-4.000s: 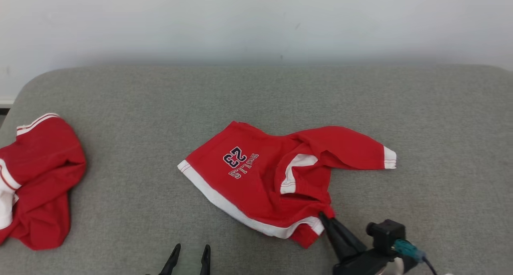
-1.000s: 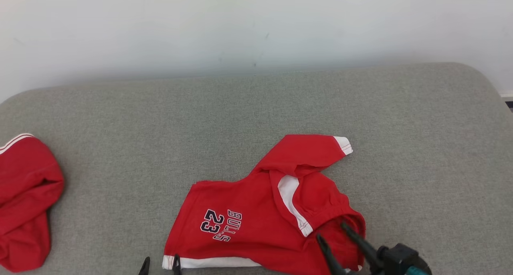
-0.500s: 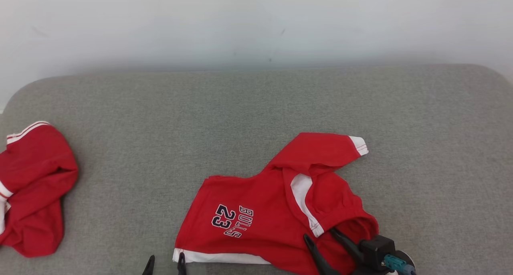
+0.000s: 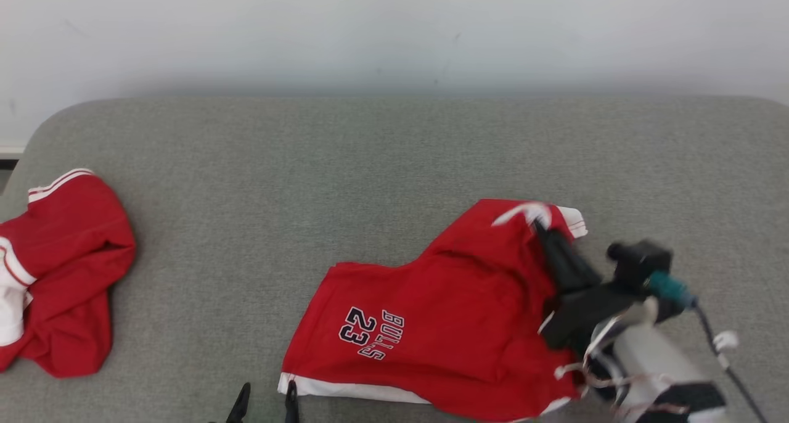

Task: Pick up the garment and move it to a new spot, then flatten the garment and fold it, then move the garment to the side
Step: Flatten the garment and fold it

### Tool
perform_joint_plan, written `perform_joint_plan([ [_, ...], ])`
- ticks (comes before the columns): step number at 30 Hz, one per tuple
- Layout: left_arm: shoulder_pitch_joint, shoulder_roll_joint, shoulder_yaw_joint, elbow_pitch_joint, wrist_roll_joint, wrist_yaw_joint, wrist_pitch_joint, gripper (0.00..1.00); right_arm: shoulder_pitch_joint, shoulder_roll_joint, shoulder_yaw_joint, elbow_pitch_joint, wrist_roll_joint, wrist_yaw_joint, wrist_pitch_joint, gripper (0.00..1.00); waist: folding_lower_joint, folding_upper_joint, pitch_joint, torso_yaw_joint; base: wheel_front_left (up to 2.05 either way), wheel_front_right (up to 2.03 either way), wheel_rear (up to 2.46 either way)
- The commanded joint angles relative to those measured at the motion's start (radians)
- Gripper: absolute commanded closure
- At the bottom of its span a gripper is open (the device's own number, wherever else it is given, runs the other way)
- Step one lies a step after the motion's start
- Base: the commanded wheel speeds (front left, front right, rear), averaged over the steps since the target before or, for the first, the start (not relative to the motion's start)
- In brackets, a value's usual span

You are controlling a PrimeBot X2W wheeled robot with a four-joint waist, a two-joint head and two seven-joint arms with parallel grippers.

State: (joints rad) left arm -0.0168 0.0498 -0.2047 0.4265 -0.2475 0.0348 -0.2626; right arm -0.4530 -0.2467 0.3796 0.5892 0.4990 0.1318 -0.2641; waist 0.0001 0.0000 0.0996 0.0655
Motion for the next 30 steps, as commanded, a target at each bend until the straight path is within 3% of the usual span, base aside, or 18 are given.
perform_joint_plan([
  [1, -0.015, 0.001, -0.008, -0.003, 0.002, -0.003, -0.003, 0.00, -0.053, -0.009, -0.028, 0.038, -0.006, -0.002, 0.000, 1.00, -0.0001, 0.0000, 0.016, 0.029, 0.00, 0.00, 0.00],
  [9, -0.034, 0.001, -0.034, -0.003, 0.006, 0.002, -0.003, 0.00, -0.218, -0.047, -0.112, 0.207, -0.079, -0.002, 0.000, 1.00, -0.0001, 0.0000, 0.065, 0.105, 0.00, 0.00, 0.00],
  [13, -0.052, 0.001, -0.050, -0.005, -0.002, 0.006, -0.003, 0.00, -0.276, -0.073, -0.206, 0.339, -0.125, -0.002, 0.000, 1.00, -0.0001, 0.0000, 0.094, 0.145, 0.00, 0.00, 0.00],
  [14, -0.055, 0.001, -0.053, -0.007, -0.005, 0.008, -0.003, 0.00, -0.283, -0.073, -0.232, 0.372, -0.135, -0.002, 0.000, 0.84, -0.0001, 0.0000, 0.098, 0.151, 0.00, 0.00, 0.00],
  [16, -0.053, 0.001, -0.060, -0.007, -0.009, 0.010, -0.003, 0.00, -0.291, -0.084, -0.288, 0.442, -0.163, -0.002, 0.000, 0.36, -0.0001, 0.0000, 0.103, 0.161, 0.00, 0.00, 0.00],
  [17, -0.053, 0.001, -0.062, -0.007, -0.010, 0.012, -0.003, 0.00, -0.292, -0.089, -0.317, 0.480, -0.174, -0.002, 0.000, 0.00, -0.0001, 0.0000, 0.103, 0.163, 0.00, 0.00, 0.00],
  [20, -0.052, 0.001, -0.056, -0.006, -0.009, 0.016, -0.003, 0.00, -0.285, -0.082, -0.383, 0.563, -0.199, -0.002, 0.000, 0.00, -0.0001, 0.0000, 0.097, 0.157, 0.00, 0.00, 0.00],
  [24, -0.045, 0.001, -0.039, -0.008, -0.002, 0.014, -0.003, 0.00, -0.246, -0.069, -0.423, 0.576, -0.215, -0.002, 0.000, 0.00, -0.0001, 0.0000, 0.080, 0.123, 0.00, 0.00, 0.00],
  [30, -0.027, 0.001, -0.013, -0.016, 0.008, 0.013, -0.003, 0.00, -0.145, -0.044, -0.417, 0.402, -0.198, -0.002, 0.000, 0.00, -0.0001, 0.0000, 0.037, 0.055, 0.00, 0.00, 0.00],
])
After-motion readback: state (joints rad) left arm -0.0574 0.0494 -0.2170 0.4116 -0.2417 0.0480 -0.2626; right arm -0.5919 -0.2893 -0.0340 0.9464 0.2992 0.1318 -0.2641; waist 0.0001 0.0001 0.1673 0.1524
